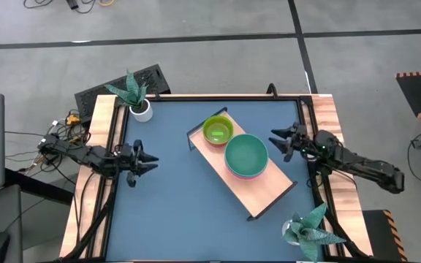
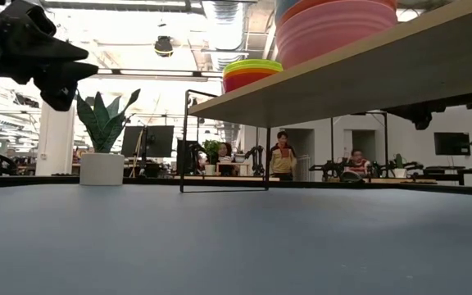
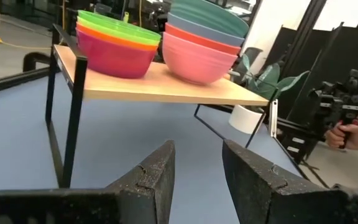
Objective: Place and stack bowls onto a shelf
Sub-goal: Return to Home Position
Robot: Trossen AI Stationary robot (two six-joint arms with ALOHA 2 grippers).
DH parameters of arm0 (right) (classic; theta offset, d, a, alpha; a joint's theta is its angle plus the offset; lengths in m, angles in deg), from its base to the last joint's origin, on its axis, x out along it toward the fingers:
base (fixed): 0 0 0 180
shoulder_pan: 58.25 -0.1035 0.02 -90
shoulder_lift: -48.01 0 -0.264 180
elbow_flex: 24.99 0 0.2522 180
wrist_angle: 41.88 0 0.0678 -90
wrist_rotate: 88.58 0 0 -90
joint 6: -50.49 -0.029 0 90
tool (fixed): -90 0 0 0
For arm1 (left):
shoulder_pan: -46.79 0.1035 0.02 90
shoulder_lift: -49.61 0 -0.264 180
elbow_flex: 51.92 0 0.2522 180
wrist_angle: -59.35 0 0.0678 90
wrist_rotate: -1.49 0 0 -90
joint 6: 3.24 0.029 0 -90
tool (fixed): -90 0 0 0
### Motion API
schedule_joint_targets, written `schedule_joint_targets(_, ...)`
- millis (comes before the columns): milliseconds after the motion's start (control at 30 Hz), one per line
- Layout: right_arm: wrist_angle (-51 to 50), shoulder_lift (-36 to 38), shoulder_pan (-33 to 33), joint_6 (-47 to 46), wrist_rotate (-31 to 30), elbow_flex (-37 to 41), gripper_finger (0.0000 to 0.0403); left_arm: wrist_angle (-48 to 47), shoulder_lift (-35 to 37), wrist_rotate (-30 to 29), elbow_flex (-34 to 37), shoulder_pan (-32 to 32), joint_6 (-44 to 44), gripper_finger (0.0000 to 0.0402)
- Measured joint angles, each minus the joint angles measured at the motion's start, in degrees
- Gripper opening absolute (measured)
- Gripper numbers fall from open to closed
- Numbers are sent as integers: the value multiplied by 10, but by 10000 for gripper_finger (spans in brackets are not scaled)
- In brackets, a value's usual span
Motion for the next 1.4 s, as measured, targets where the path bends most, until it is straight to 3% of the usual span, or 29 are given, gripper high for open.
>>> schedule_joint_targets(567, 2, -48, 1, -1, 0, 0, 245, 1, 0, -37, 0, 0, 76, 119)
schedule_joint_targets(867, 60, -47, 1, 29, 5, 0, 245, 14, 0, -71, 0, 0, 88, 119)
schedule_joint_targets(933, 73, -47, 1, 48, 22, 0, 245, 15, 0, -57, 0, 0, 100, 119)
schedule_joint_targets(1100, 65, -47, 1, 106, 136, 0, 245, 26, 0, 56, 0, 0, 135, 119)
schedule_joint_targets(1200, 53, -47, 0, 112, 164, 0, 245, 33, 0, 103, 3, 0, 137, 119)
schedule_joint_targets(1400, 37, -47, 0, 111, 164, 0, 245, 42, 0, 104, 6, 0, 146, 119)
